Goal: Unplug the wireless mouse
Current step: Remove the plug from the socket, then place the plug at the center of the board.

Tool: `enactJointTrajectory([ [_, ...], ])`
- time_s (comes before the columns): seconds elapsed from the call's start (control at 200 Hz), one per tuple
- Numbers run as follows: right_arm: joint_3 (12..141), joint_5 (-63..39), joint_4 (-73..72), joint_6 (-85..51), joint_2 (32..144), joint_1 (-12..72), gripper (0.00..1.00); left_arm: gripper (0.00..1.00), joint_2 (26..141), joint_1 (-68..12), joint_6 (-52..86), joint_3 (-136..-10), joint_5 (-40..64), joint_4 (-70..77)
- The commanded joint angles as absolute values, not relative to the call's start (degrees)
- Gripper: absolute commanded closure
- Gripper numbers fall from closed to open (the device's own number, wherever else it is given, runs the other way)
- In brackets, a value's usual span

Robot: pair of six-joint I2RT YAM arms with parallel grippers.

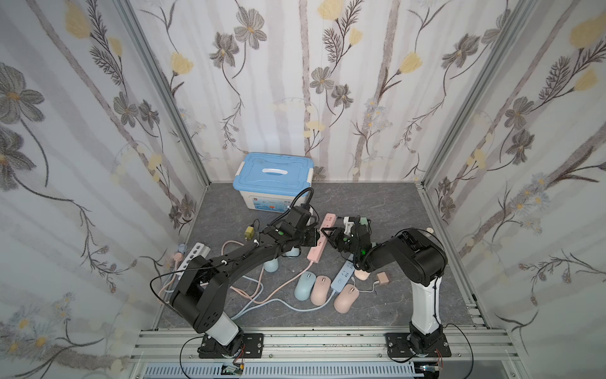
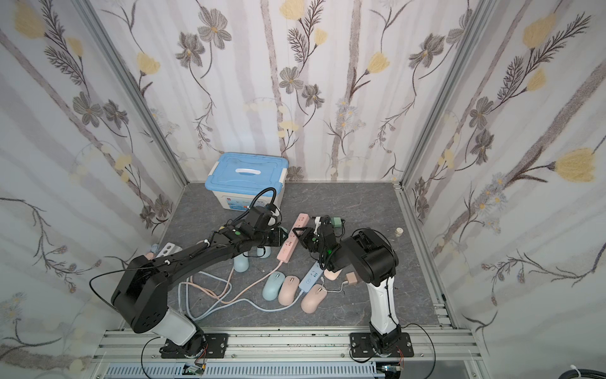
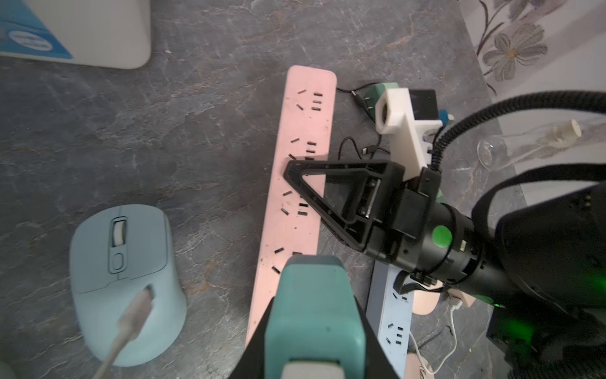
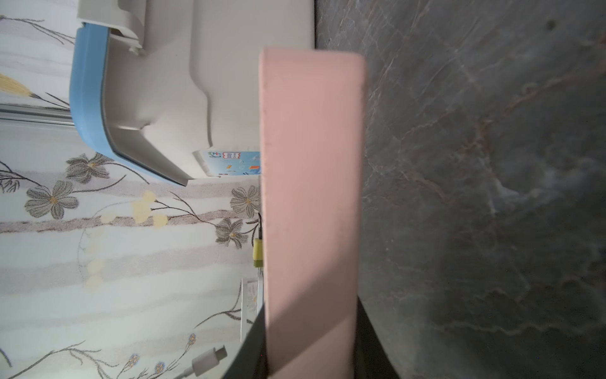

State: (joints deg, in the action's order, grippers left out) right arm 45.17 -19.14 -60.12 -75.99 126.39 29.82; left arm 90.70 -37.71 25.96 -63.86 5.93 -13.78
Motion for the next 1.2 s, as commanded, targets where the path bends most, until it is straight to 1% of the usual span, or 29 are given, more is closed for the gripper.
enactJointTrajectory([
  [0.0, 46.2, -18.1, -57.8, -75.0, 125.8, 29.9, 1.00, 1.00, 92.9, -38.5, 26.0, -69.2, -2.9, -22.0],
  [0.03, 46.6, -17.9, -56.4, -75.0, 125.8, 30.0, 1.00, 1.00, 93.8, -38.2, 26.9, -69.8, -3.9, -23.7],
  [0.045, 46.6, -17.9, -56.1, -75.0, 125.8, 30.0, 0.98, 1.00, 94.1, -37.9, 27.3, -69.7, -3.9, -24.1],
  [0.13, 46.9, -17.2, -53.3, -75.2, 125.2, 30.3, 0.81, 1.00, 94.9, -37.4, 28.8, -68.5, -4.4, -23.6],
  [0.18, 47.4, -17.1, -51.6, -74.8, 124.9, 30.4, 0.73, 1.00, 95.4, -37.4, 29.8, -68.5, -5.0, -23.9],
  [0.265, 47.5, -16.1, -49.1, -74.5, 123.6, 30.6, 0.54, 1.00, 96.8, -37.1, 30.6, -69.0, -4.5, -24.1],
  [0.31, 47.5, -15.5, -47.7, -74.0, 122.6, 30.5, 0.46, 1.00, 98.1, -37.0, 30.9, -69.9, -4.3, -24.8],
  [0.38, 47.4, -14.4, -45.4, -73.0, 120.7, 30.6, 0.38, 1.00, 100.3, -37.0, 31.1, -71.9, -4.6, -26.3],
  [0.465, 47.2, -12.4, -42.8, -71.5, 118.0, 30.8, 0.29, 1.00, 102.9, -37.1, 31.1, -75.0, -7.3, -29.2],
  [0.495, 47.0, -11.8, -42.2, -70.9, 117.0, 30.8, 0.20, 1.00, 103.5, -37.0, 31.1, -75.7, -8.1, -29.5],
  [0.51, 47.0, -11.4, -41.6, -70.7, 116.5, 30.8, 0.17, 1.00, 103.8, -37.1, 31.1, -76.1, -8.7, -29.8],
  [0.579, 46.6, -9.6, -39.7, -69.6, 114.1, 31.0, 0.12, 1.00, 105.7, -37.2, 30.9, -78.1, -11.0, -31.0],
  [0.589, 46.5, -9.4, -39.6, -69.4, 113.8, 31.0, 0.10, 1.00, 106.0, -37.2, 30.7, -78.4, -11.3, -31.1],
  [0.599, 46.5, -9.1, -39.4, -69.2, 113.5, 31.0, 0.04, 1.00, 106.2, -37.3, 30.6, -78.7, -11.7, -31.2],
  [0.609, 46.5, -8.8, -39.0, -69.0, 113.2, 31.0, 0.01, 1.00, 106.6, -37.3, 30.5, -79.0, -12.2, -31.3],
  [0.734, 46.6, -6.4, -34.6, -68.4, 111.0, 31.2, 0.01, 1.00, 110.1, -38.0, 29.6, -82.7, -15.6, -32.8],
  [0.824, 44.4, -5.3, -35.9, -68.3, 109.5, 31.2, 0.01, 1.00, 112.4, -38.3, 29.3, -86.0, -16.8, -33.4],
  [0.884, 44.4, -6.4, -36.3, -67.7, 109.7, 31.0, 0.01, 1.00, 113.4, -38.4, 29.1, -87.6, -17.1, -34.0],
  [0.959, 45.3, -8.6, -35.8, -67.0, 110.3, 30.8, 0.03, 1.00, 113.4, -38.3, 29.0, -87.7, -16.2, -33.7],
  [1.089, 44.1, -7.5, -35.5, -66.7, 109.2, 30.9, 0.03, 1.00, 112.3, -38.8, 28.1, -86.1, -14.8, -32.3],
  [1.194, 43.1, -7.1, -35.5, -66.3, 108.3, 30.8, 0.04, 1.00, 115.7, -38.1, 27.4, -90.0, -20.4, -37.6],
])
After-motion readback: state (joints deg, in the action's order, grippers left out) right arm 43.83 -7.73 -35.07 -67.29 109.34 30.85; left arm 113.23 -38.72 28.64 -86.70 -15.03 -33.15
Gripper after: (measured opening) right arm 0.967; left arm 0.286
